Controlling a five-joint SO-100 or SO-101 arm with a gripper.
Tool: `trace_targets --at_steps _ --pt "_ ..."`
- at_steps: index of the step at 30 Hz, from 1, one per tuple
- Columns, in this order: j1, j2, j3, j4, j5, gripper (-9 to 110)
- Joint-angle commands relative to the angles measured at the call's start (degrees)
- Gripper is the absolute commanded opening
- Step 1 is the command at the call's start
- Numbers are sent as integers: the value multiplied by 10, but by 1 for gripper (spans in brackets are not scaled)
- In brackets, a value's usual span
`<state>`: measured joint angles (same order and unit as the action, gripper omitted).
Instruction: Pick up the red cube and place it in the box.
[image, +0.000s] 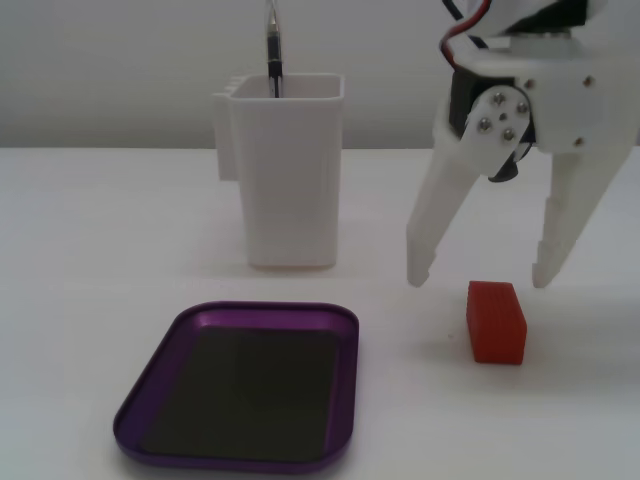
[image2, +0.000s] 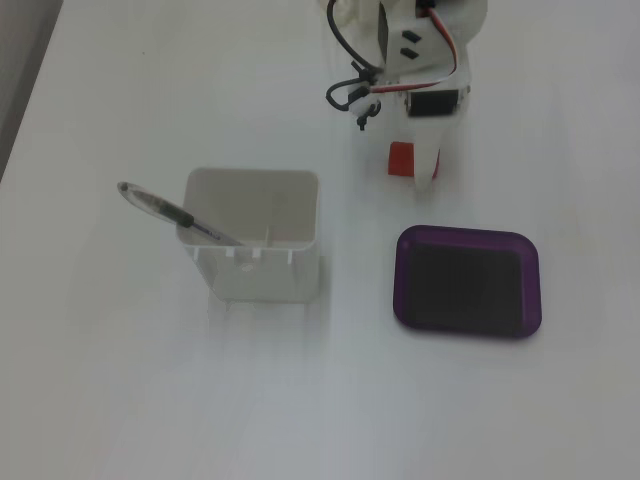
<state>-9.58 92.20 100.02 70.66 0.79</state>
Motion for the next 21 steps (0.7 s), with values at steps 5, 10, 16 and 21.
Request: trace_targets --at_steps 5,10,16,21 --pt "-9 -2 21 -34 18 27" --pt "-7 -4 25 -43 17 27" --pt "-6 -4 80 -92 14 27" --pt "-4 -4 104 -113 15 27"
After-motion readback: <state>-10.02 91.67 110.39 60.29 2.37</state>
